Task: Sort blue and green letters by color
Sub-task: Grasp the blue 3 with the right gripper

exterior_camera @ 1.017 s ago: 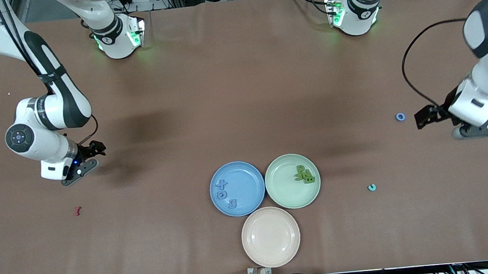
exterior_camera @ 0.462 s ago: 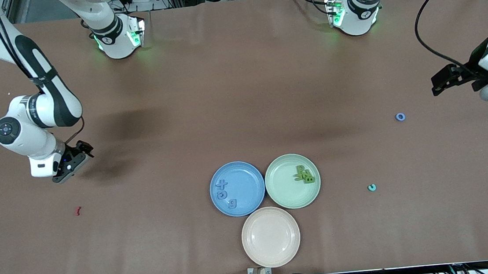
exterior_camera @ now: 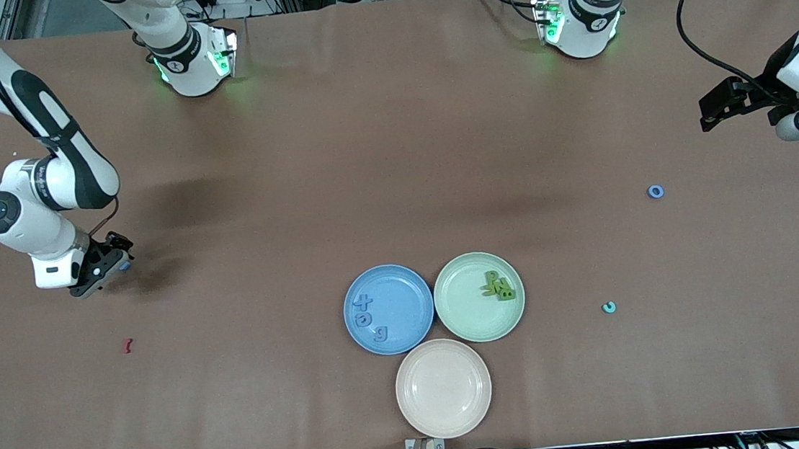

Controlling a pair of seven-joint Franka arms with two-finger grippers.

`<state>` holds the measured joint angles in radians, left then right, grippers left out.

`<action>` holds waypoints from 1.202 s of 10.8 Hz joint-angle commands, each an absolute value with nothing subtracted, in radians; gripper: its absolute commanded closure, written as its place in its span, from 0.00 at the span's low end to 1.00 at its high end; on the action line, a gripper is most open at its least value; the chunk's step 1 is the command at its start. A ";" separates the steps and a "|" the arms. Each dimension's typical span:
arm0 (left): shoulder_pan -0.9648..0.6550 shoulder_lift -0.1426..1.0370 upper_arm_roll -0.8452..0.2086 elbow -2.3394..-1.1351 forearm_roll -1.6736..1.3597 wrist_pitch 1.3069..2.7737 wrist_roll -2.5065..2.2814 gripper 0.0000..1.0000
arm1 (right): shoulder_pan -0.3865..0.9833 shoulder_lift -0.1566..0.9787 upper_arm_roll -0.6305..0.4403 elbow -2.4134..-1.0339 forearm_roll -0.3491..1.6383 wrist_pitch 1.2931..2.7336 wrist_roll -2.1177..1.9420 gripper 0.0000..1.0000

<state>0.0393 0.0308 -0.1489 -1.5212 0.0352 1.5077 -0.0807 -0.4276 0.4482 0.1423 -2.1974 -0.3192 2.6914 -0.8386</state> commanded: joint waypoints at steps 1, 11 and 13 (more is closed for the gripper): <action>0.048 0.041 -0.149 -1.496 0.015 1.488 -0.063 0.00 | -0.457 0.471 0.158 -2.207 -0.344 2.703 -0.859 0.00; 0.057 0.048 -0.156 -1.493 0.008 1.491 -0.064 0.00 | -0.480 0.477 0.158 -2.224 -0.344 2.711 -0.910 0.93; 0.058 0.054 -0.156 -1.493 0.008 1.493 -0.064 0.00 | -0.482 0.477 0.158 -2.224 -0.344 2.711 -0.917 1.00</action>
